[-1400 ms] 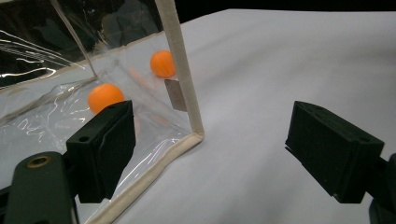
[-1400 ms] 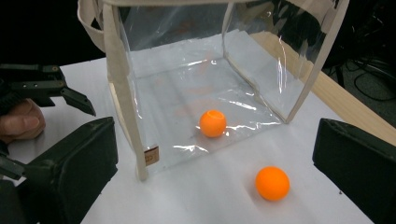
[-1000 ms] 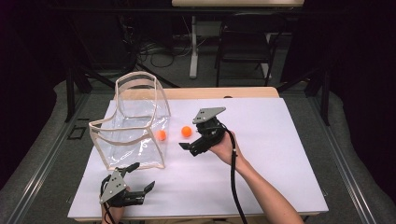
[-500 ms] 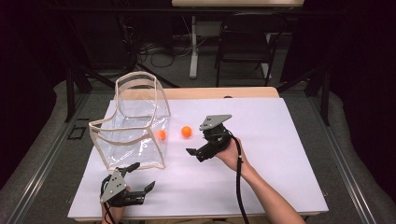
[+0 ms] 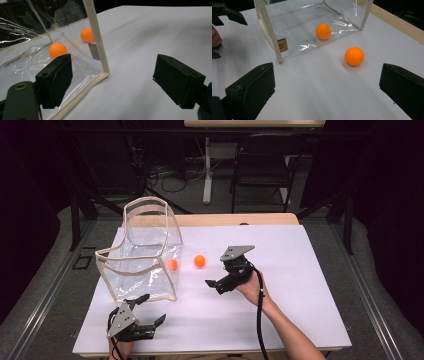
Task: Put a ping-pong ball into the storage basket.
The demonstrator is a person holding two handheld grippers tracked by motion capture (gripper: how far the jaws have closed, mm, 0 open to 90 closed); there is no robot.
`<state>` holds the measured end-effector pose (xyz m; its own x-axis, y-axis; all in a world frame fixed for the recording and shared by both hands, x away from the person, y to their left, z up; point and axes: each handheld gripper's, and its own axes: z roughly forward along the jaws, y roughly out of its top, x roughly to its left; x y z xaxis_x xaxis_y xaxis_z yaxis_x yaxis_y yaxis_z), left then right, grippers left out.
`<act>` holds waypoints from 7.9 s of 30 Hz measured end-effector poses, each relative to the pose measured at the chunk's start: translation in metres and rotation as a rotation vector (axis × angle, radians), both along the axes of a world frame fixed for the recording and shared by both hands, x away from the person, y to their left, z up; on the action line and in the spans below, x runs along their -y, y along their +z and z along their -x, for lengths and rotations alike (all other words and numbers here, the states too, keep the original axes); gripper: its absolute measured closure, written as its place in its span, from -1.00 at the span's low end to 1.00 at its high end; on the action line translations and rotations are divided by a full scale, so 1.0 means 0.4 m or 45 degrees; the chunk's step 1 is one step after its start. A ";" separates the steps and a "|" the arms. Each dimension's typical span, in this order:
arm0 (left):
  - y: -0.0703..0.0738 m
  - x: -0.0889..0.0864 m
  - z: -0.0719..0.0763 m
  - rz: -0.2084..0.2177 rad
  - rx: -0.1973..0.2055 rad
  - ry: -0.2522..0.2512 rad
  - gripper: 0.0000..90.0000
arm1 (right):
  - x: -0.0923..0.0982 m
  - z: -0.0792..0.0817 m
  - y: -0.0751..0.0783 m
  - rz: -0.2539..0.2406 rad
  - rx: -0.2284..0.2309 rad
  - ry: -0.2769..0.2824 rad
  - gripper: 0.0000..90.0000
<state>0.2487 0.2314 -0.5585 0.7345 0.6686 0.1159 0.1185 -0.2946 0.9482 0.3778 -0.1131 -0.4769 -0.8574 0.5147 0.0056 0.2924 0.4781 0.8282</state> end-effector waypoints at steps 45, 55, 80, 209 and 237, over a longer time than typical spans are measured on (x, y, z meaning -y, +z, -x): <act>0.002 -0.001 0.004 0.004 0.007 -0.004 -0.65 | -0.008 -0.065 -0.014 0.073 -0.023 -0.074 -1.00; 0.002 -0.001 0.003 0.006 0.007 -0.004 -0.65 | -0.034 -0.101 -0.020 0.107 -0.036 -0.085 -1.00; 0.001 0.001 0.002 0.010 0.006 -0.006 -0.65 | -0.086 -0.171 -0.041 0.171 -0.084 -0.095 -1.00; 0.000 0.001 0.002 0.008 0.004 -0.012 -0.65 | -0.165 -0.227 -0.112 0.282 -0.056 -0.190 0.11; 0.001 0.001 0.002 0.008 0.005 -0.013 -0.65 | -0.140 -0.205 -0.075 0.248 -0.012 -0.178 0.11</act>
<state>0.2481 0.2312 -0.5583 0.7407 0.6620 0.1143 0.1122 -0.2897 0.9505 0.4597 -0.0570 -0.5069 -0.7780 0.6205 -0.0982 0.3740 0.5831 0.7211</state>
